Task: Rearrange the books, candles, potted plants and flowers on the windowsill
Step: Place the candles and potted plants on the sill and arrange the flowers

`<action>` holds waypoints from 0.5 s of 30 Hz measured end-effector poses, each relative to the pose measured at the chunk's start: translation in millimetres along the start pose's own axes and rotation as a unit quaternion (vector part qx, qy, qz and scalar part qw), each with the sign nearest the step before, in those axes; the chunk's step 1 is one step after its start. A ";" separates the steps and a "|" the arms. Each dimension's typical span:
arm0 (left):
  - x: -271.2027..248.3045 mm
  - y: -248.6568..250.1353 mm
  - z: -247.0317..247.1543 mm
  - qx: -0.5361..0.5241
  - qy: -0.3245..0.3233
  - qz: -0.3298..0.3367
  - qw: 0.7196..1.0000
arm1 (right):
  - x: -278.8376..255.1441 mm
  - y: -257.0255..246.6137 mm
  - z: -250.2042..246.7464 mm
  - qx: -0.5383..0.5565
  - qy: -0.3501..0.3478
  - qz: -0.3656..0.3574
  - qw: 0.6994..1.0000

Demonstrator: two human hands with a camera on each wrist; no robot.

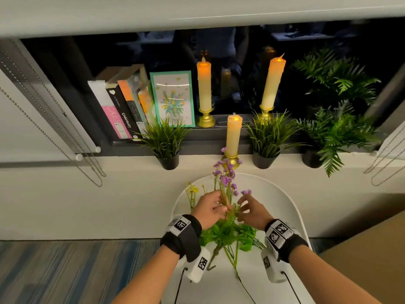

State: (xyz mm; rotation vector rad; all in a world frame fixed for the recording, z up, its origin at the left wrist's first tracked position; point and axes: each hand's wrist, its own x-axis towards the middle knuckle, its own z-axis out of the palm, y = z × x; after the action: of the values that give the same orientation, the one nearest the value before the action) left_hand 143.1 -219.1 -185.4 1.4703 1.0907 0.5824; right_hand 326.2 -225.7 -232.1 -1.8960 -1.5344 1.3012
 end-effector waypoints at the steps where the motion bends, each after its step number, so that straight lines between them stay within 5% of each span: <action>1: -0.7 -2.6 0.4 0.012 0.004 0.001 1.000 | -0.6 -1.0 -0.9 0.009 0.000 -0.019 1.000; 8: 4.6 -22.0 -5.4 0.155 0.109 0.030 0.981 | -9.5 -14.5 -10.5 0.051 0.066 -0.198 0.977; 15: 3.3 -36.8 -7.7 0.149 0.069 -0.042 0.986 | -16.1 -26.5 -18.6 0.108 0.026 -0.244 0.963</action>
State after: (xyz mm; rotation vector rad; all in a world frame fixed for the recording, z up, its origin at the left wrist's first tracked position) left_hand 127.1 -215.7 -219.4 1.6497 1.3878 0.4816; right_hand 327.1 -226.8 -196.0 -1.2958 -1.6207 1.1255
